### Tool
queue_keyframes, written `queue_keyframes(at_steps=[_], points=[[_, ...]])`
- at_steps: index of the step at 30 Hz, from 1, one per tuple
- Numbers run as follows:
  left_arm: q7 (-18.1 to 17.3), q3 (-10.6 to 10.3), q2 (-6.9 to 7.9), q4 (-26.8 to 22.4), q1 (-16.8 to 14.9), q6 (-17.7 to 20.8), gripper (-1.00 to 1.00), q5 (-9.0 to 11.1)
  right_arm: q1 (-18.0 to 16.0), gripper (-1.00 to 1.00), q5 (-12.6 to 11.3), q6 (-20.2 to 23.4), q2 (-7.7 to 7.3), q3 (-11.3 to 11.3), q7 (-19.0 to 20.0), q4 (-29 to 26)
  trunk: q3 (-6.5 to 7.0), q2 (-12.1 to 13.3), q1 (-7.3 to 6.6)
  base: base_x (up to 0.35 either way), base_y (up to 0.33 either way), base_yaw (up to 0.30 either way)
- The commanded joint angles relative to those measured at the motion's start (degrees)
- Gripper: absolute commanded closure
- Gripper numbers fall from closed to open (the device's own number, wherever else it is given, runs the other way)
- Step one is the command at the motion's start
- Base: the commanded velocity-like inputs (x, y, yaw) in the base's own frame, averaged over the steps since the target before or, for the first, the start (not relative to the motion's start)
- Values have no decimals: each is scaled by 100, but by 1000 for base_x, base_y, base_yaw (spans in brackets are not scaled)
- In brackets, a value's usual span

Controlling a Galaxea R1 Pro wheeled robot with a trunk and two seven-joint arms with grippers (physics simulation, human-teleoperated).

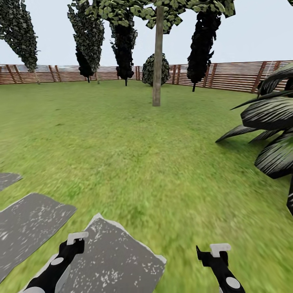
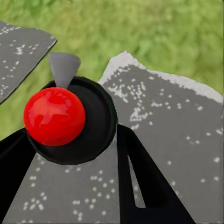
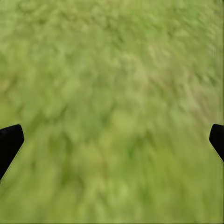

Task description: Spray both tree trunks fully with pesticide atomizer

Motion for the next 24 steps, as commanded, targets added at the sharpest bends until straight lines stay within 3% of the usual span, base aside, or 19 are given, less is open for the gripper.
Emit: queue_keyframes(at_steps=[1, 24], points=[[3, 28, -3, 5, -4, -22, 100, -53, -2, -100, 37, -13, 1, -3, -15, 4, -5, -1, 2, 341, 0, 0], [3, 26, -3, 5, -4, -22, 100, -53, -2, -100, 37, -14, 1, -3, -15, 9, -5, -1, 2, 341, 0, 0]])
